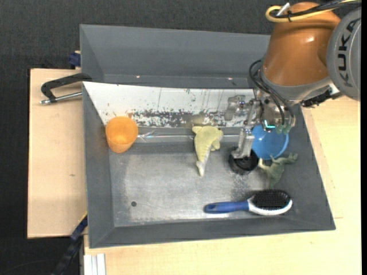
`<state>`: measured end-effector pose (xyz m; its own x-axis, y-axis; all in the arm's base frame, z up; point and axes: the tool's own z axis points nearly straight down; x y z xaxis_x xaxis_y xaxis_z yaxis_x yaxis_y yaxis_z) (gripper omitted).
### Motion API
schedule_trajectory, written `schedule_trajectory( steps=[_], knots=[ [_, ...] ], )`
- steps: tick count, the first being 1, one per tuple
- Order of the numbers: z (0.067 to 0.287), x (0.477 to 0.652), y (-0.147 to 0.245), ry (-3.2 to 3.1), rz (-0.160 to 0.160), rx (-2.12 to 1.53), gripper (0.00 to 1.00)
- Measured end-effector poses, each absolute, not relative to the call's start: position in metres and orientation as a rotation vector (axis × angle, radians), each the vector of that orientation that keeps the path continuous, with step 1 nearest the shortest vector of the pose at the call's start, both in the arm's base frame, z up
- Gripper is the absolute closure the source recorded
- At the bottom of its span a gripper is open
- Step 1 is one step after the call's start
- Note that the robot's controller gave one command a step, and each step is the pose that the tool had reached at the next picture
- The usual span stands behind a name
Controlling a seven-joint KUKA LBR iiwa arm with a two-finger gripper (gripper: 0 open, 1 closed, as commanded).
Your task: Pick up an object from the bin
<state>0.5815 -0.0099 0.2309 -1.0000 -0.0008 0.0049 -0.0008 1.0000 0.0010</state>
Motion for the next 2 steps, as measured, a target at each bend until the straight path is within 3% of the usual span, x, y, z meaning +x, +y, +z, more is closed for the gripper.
schedule_trajectory(
  steps=[1,2],
  knots=[
    [0.137,0.581,0.001,-3.106,-0.002,-0.448,0.00],
    [0.069,0.586,-0.031,-3.076,0.002,-0.635,0.00]
  ],
)
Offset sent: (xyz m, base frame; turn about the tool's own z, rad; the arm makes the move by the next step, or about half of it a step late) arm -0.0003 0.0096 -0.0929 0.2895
